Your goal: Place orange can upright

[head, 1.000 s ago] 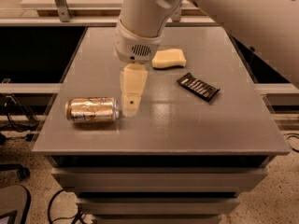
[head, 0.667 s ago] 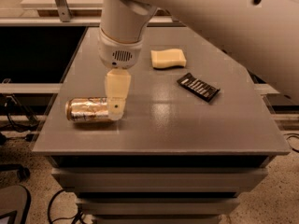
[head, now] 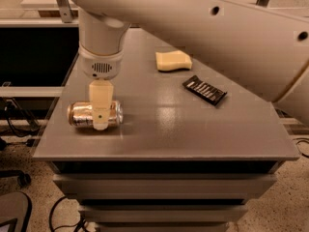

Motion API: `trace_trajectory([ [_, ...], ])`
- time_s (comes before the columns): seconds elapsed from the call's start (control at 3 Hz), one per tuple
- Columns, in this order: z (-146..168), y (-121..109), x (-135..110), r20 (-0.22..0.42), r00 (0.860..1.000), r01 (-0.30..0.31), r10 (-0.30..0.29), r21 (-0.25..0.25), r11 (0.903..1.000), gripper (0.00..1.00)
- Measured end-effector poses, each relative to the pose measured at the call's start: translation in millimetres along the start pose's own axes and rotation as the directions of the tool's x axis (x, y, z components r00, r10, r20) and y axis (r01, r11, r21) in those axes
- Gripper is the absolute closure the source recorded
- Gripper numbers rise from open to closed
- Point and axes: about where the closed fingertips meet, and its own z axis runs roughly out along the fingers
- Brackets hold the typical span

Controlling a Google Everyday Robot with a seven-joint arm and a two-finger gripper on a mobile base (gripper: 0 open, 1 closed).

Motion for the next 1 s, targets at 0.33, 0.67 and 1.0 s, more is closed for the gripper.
trace_trajectory([
  [0.33,12.0,-0.3,-8.6,-0.019,1.000,-0.014,0.013,-0.004,0.9999,0.00],
  [0.67,21.8,0.7,-12.3,-0.048,0.998,-0.049,0.050,0.015,0.9987,0.00],
  [1.0,32.5,4.7,-13.3,-0.054,0.996,-0.064,0.066,0.024,0.9976,0.00],
])
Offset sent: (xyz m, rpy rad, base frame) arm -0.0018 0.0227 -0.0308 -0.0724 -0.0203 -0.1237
